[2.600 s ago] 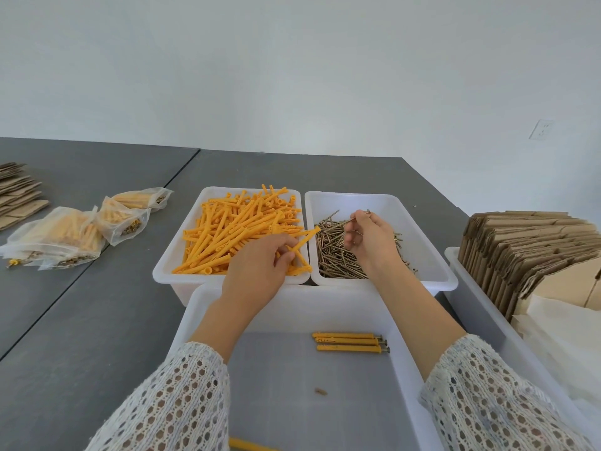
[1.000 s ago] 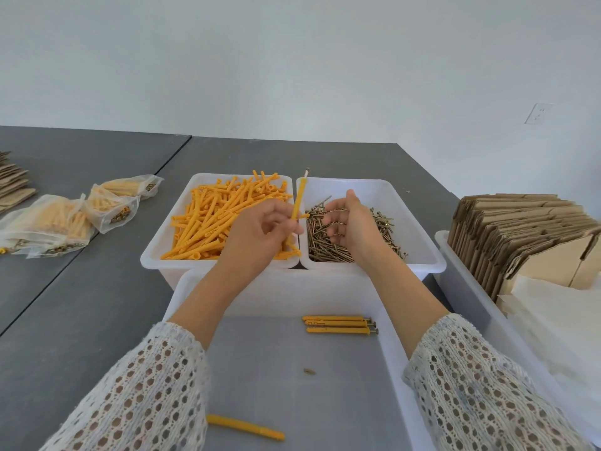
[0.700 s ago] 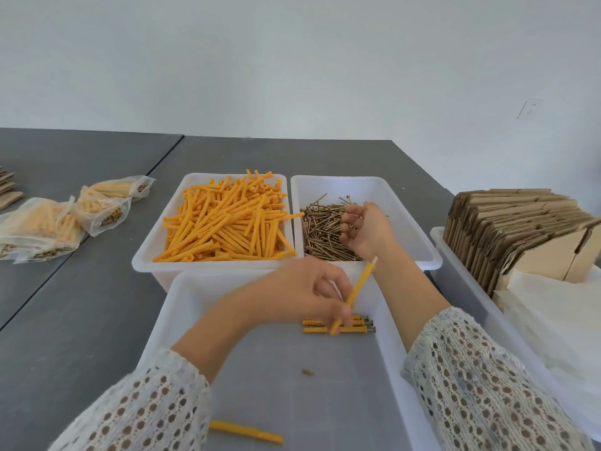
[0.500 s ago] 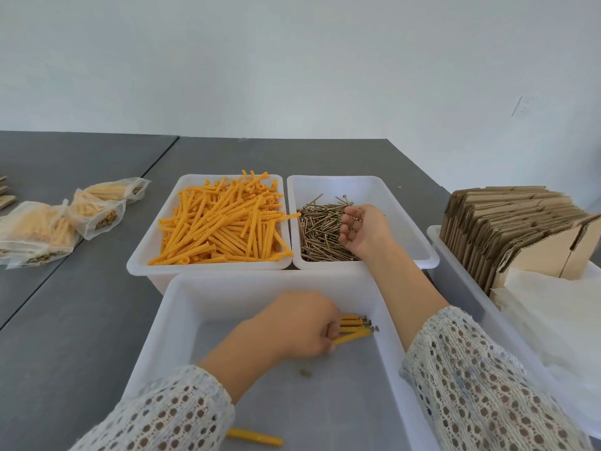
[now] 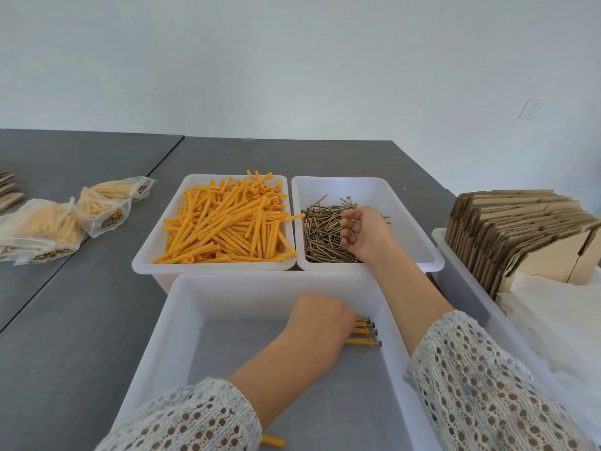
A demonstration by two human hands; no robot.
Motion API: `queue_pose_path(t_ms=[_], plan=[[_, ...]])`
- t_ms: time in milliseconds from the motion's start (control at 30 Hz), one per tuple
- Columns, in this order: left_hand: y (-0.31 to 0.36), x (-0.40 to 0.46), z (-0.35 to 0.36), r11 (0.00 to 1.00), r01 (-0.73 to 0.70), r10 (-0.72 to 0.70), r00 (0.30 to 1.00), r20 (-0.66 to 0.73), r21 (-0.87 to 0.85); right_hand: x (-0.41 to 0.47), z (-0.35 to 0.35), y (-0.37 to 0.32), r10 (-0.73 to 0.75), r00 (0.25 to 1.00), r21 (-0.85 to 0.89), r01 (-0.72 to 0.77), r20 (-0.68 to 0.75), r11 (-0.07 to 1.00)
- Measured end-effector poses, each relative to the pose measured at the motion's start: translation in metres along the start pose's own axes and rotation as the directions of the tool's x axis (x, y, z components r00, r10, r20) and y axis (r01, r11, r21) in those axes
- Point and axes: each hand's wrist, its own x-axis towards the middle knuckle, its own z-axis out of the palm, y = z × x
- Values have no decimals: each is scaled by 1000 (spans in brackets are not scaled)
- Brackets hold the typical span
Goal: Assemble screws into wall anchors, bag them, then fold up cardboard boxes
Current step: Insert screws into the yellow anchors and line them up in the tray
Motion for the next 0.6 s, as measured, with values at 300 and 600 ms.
queue_pose_path(t_ms=[300, 600], plan=[[0, 2, 4, 998, 25, -27, 999, -44, -49, 0, 1, 1, -17, 1000, -57, 17, 9, 998], [2, 2, 11, 995, 31, -46, 988, -145, -99, -2, 4, 2, -32, 999, -161, 34, 15, 986]])
